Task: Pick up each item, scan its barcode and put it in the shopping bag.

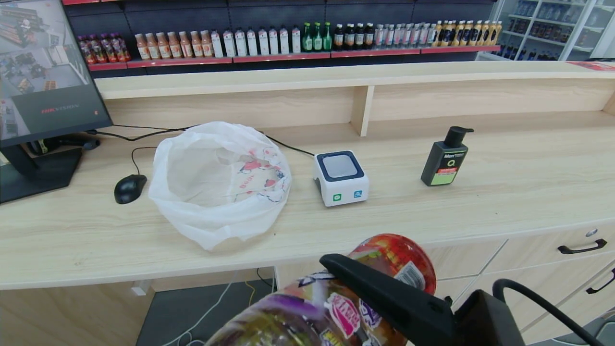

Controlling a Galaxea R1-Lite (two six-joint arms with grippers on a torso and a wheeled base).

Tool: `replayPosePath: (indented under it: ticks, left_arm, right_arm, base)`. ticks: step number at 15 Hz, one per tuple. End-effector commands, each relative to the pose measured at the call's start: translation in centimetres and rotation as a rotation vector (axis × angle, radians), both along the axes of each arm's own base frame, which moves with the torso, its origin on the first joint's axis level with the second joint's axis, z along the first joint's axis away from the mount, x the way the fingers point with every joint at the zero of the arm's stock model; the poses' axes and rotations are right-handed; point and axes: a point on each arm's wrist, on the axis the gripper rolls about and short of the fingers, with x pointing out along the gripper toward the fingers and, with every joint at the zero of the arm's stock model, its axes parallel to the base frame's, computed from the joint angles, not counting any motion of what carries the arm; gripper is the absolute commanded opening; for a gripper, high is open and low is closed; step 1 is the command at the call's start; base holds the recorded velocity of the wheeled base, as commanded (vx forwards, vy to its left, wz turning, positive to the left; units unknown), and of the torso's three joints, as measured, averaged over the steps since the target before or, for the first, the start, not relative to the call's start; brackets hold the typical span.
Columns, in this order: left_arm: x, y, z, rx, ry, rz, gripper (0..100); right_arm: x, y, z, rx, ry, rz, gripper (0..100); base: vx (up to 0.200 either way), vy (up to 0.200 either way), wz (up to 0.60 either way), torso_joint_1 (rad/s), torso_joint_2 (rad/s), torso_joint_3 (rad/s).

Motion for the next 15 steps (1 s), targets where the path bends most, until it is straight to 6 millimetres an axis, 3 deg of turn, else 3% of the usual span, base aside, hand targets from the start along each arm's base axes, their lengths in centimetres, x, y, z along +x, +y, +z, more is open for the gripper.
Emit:
replayPosePath:
  ticks: [1,3,6,12,15]
  left_arm:
    - [0.0,0.0,0.0,0.0,0.0,0.001,100]
    - [0.0,0.0,0.0,0.0,0.0,0.001,100]
    - [0.0,0.0,0.0,0.0,0.0,0.001,100]
    - [0.0,0.0,0.0,0.0,0.0,0.001,100]
    - [0.0,0.0,0.0,0.0,0.0,0.001,100]
  right_arm:
    - [0.0,0.0,0.0,0.036,0.046,0.007,0]
    - [0.4,0.0,0.1,0.104,0.124,0.015,0]
    - [3.0,-0.2,0.4,0.286,0.304,-0.012,0]
    - [6.5,-2.3,-0.1,0.623,0.631,0.004,0]
    - [8.9,-4.1,0.6,0.74,0.665,0.041,0]
  base:
    - [0.0,0.0,0.0,0.0,0.0,0.0]
    - [0.0,0.0,0.0,0.0,0.0,0.0]
    - [0.0,0.0,0.0,0.0,0.0,0.0]
    - [0.0,0.0,0.0,0.0,0.0,0.0]
    - [0.0,0.0,0.0,0.0,0.0,0.0]
